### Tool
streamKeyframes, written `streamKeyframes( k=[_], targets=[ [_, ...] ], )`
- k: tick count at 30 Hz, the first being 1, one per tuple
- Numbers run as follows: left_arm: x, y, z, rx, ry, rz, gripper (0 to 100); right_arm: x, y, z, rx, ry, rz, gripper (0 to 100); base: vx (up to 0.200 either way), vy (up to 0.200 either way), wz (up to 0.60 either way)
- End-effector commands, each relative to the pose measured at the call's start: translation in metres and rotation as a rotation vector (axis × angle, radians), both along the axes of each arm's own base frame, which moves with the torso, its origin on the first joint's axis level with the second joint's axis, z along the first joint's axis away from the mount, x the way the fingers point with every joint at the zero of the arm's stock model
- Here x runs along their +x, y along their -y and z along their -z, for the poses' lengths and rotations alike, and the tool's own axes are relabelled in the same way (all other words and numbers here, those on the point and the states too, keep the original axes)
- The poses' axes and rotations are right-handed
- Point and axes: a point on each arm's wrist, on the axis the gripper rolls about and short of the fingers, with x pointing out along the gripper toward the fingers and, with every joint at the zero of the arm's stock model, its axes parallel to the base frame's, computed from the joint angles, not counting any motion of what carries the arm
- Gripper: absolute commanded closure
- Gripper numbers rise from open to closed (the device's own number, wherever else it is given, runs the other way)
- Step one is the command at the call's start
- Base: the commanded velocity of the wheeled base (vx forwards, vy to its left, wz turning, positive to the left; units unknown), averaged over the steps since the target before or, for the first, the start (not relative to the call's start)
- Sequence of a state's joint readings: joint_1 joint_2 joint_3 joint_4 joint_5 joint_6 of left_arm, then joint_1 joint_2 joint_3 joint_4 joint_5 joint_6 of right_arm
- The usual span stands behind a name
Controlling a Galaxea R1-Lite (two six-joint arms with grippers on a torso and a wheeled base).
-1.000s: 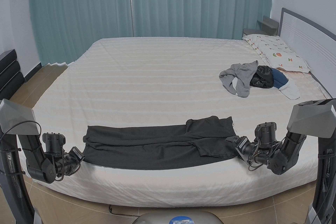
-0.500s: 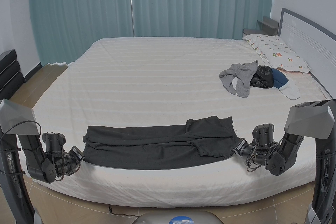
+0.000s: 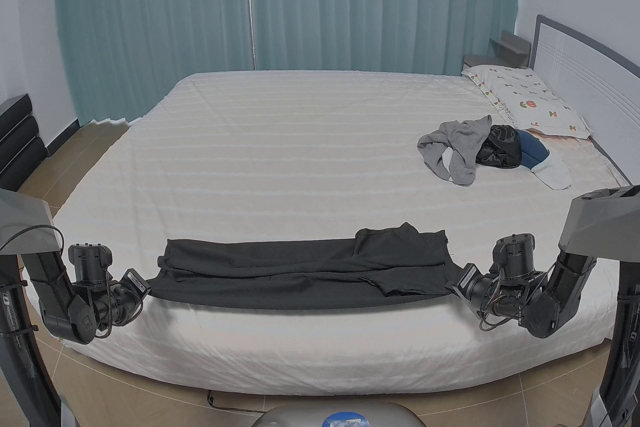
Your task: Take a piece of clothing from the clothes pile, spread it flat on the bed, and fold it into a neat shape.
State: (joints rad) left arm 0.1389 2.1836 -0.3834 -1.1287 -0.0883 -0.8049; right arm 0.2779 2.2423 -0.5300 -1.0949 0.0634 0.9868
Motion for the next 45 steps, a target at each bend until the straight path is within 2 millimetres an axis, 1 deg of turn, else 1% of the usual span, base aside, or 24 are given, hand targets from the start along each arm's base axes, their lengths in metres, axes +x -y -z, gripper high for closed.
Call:
streamKeyframes(
  k=[1,3,4,7,12,18,23,24,25,27,31,35,39,42,45],
  targets=[
    [-0.001,-0.004,-0.004,0.010,0.011,-0.010,100,-0.012,-0.004,-0.004,-0.011,-0.010,-0.030,100,0.000,0.000,0.00],
    [-0.002,-0.005,-0.003,0.015,0.004,-0.009,100,-0.015,-0.005,-0.004,-0.022,-0.010,-0.040,100,0.000,0.000,0.00],
    [-0.008,-0.004,0.000,0.027,-0.029,0.005,100,-0.018,-0.004,-0.003,-0.047,-0.014,-0.057,100,0.000,0.000,0.00],
    [-0.013,-0.002,0.003,0.039,-0.066,0.027,100,-0.022,-0.002,0.002,-0.076,-0.030,-0.075,100,0.000,0.000,0.00],
    [-0.014,-0.002,0.007,0.047,-0.082,0.037,100,-0.030,-0.001,0.007,-0.118,-0.050,-0.108,100,0.000,0.000,0.00],
    [-0.016,-0.001,0.011,0.059,-0.107,0.053,100,-0.033,-0.003,0.016,-0.140,-0.080,-0.131,100,0.000,0.000,0.00],
    [-0.019,0.001,0.014,0.065,-0.140,0.071,100,-0.034,-0.003,0.018,-0.156,-0.083,-0.143,100,0.000,0.000,0.00],
    [-0.020,0.001,0.014,0.065,-0.145,0.074,100,-0.035,-0.003,0.017,-0.155,-0.082,-0.143,0,0.000,0.000,0.00],
    [-0.020,0.001,0.014,0.065,-0.145,0.074,0,-0.035,-0.003,0.015,-0.154,-0.077,-0.143,0,0.000,0.000,0.00],
    [-0.021,0.001,0.013,0.065,-0.143,0.074,0,-0.035,-0.003,0.011,-0.155,-0.062,-0.144,0,0.000,0.000,0.00],
    [-0.017,-0.001,0.008,0.064,-0.116,0.062,0,-0.035,0.003,-0.006,-0.155,-0.012,-0.130,0,0.000,0.000,0.00],
    [-0.016,-0.006,0.003,0.064,-0.092,0.046,0,-0.030,0.018,-0.019,-0.174,0.018,-0.090,0,0.000,0.000,0.00],
    [-0.013,-0.012,-0.009,0.061,-0.040,0.016,0,-0.026,0.033,-0.026,-0.183,0.040,-0.043,0,0.000,0.000,0.00],
    [-0.011,-0.013,-0.018,0.035,-0.001,0.020,0,-0.023,0.041,-0.028,-0.201,0.052,-0.030,0,0.000,0.000,0.00],
    [0.000,-0.013,-0.026,0.013,0.053,0.027,0,-0.017,0.044,-0.030,-0.201,0.070,-0.017,0,0.000,0.000,0.00]
  ],
)
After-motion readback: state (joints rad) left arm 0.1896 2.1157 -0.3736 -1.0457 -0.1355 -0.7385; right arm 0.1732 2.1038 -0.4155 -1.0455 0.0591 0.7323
